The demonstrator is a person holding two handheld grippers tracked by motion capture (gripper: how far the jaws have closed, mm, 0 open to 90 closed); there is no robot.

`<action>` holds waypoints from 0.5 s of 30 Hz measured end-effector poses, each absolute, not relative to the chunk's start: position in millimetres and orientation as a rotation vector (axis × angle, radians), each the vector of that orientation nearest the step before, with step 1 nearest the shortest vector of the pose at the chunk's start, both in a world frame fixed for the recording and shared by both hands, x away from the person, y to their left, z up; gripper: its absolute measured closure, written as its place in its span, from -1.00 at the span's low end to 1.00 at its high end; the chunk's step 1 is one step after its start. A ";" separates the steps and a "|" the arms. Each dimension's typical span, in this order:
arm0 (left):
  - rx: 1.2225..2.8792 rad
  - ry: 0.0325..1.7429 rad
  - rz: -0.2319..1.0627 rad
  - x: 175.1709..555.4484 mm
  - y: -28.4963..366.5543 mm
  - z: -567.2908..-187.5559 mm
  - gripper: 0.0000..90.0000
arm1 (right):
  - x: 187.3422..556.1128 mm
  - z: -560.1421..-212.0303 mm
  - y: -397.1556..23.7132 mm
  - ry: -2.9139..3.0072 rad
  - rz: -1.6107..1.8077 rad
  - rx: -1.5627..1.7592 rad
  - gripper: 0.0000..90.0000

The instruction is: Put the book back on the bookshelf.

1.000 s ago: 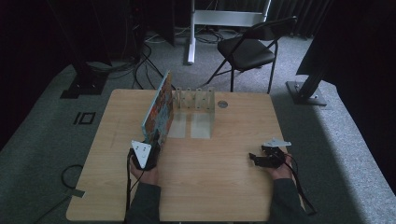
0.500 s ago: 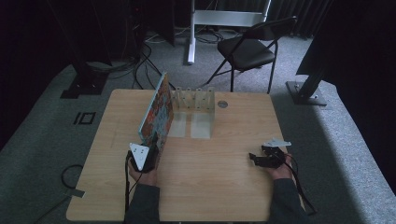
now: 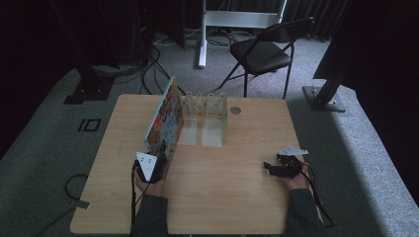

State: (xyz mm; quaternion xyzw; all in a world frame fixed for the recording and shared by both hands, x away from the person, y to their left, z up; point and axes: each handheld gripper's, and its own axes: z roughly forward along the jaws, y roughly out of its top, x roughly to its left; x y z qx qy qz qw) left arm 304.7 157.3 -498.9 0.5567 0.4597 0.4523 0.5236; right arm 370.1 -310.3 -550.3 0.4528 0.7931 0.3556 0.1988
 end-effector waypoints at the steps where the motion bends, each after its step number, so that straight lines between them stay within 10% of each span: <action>1: 1.333 1.101 1.084 304.5 157.8 -499.0 0.72 | 370.1 -550.3 -310.3 2.218 0.995 1.266 -0.41; 15: 1.340 1.091 1.095 304.1 156.8 -499.8 0.64 | 370.0 -550.3 -310.3 2.219 0.995 1.267 -0.41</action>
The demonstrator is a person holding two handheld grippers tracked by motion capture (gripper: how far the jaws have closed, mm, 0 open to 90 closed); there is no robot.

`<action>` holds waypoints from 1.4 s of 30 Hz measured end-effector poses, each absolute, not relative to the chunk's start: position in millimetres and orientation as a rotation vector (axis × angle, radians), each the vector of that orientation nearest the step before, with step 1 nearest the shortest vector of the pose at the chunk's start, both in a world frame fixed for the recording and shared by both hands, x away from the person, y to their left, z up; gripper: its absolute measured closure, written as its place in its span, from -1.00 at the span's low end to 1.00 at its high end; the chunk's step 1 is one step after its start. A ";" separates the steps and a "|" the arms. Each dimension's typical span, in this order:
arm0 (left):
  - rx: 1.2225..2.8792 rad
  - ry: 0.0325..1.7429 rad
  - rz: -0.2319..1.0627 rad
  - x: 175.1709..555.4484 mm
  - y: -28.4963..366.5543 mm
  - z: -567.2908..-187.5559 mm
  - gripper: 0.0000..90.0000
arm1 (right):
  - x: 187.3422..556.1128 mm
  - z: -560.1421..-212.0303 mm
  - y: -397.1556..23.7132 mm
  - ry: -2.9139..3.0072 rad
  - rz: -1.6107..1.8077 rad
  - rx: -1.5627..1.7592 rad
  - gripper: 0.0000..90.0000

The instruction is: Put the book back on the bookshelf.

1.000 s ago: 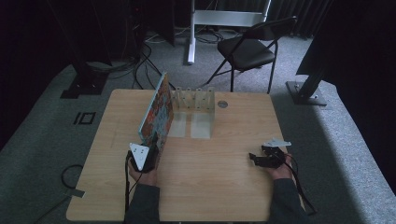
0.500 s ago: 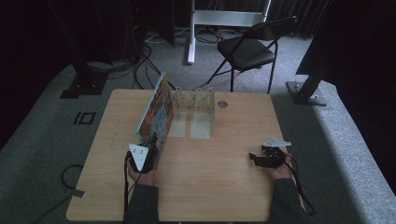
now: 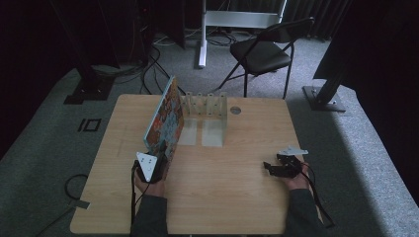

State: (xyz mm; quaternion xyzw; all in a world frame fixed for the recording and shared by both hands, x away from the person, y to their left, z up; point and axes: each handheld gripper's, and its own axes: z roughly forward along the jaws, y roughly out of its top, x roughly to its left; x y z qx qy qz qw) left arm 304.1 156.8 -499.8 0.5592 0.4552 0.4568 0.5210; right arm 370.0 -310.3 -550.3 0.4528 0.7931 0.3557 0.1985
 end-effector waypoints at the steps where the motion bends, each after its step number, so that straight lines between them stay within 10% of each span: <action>1: 1.344 1.090 1.095 304.0 156.8 -499.9 0.63 | 370.0 -550.3 -310.3 2.219 0.995 1.266 -0.41; 42: 1.393 1.055 1.004 295.4 168.7 -494.4 0.12 | 370.0 -550.3 -310.3 2.219 0.995 1.265 -0.41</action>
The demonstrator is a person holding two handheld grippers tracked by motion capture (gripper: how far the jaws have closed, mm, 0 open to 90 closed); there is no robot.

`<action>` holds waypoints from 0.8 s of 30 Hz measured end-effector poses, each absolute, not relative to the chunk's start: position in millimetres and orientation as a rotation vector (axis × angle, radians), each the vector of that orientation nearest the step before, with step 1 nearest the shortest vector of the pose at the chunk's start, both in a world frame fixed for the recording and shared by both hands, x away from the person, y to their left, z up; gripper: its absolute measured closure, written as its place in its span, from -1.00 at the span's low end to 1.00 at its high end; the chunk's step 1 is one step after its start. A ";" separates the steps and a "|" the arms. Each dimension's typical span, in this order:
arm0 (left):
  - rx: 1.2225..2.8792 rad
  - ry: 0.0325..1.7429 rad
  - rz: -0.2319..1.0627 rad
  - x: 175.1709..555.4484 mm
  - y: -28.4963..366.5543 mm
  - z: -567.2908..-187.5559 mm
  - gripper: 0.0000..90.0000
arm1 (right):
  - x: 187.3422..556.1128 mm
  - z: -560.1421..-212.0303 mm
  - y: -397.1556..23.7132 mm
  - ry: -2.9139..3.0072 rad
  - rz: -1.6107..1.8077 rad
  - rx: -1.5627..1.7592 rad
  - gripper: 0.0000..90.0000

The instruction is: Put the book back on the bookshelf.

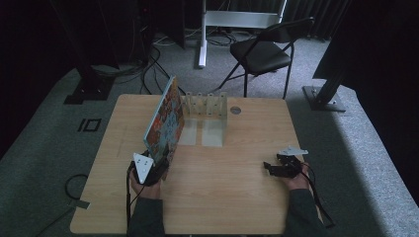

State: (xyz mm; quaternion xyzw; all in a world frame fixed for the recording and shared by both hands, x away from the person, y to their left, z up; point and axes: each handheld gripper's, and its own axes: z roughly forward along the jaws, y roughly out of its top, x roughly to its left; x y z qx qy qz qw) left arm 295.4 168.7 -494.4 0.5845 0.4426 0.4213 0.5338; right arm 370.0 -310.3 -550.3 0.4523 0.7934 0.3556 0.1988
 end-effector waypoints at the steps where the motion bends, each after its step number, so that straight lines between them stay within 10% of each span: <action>1: 1.396 1.053 0.999 295.1 169.3 -494.1 0.10 | 370.0 -550.3 -310.3 2.219 0.995 1.266 -0.41; 24: 1.408 1.079 0.896 284.8 184.1 -489.8 -0.26 | 370.0 -550.3 -310.3 2.220 0.995 1.265 -0.41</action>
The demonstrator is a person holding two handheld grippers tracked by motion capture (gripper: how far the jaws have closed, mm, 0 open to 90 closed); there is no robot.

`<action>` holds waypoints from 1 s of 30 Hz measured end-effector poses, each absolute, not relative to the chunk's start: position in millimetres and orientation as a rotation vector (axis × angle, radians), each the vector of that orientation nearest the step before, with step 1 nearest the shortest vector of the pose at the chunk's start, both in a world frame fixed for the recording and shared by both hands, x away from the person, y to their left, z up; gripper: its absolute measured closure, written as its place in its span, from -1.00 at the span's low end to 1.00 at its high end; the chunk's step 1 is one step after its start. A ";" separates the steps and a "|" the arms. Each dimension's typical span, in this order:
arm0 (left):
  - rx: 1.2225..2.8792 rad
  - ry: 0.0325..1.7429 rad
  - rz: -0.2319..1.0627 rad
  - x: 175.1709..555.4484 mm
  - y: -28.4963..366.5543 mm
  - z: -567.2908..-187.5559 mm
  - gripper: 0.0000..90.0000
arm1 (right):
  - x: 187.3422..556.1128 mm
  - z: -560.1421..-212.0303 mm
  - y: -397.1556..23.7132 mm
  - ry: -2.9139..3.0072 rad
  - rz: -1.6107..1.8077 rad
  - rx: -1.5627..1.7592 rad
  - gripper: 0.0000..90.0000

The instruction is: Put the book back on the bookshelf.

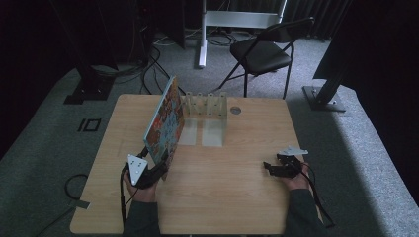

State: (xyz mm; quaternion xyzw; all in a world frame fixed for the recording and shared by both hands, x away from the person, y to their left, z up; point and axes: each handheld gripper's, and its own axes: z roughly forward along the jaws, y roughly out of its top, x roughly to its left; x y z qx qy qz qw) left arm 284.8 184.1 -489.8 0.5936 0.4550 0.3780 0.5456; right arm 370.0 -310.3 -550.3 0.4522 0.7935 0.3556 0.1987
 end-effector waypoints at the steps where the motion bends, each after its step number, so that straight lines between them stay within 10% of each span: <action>1: 1.408 1.081 0.899 283.9 185.8 -490.1 -0.26 | 370.0 -550.3 -310.2 2.220 0.995 1.265 -0.41; 30: 1.553 1.045 0.817 257.1 207.2 -504.6 -0.11 | 370.0 -550.3 -310.2 2.220 0.995 1.265 -0.41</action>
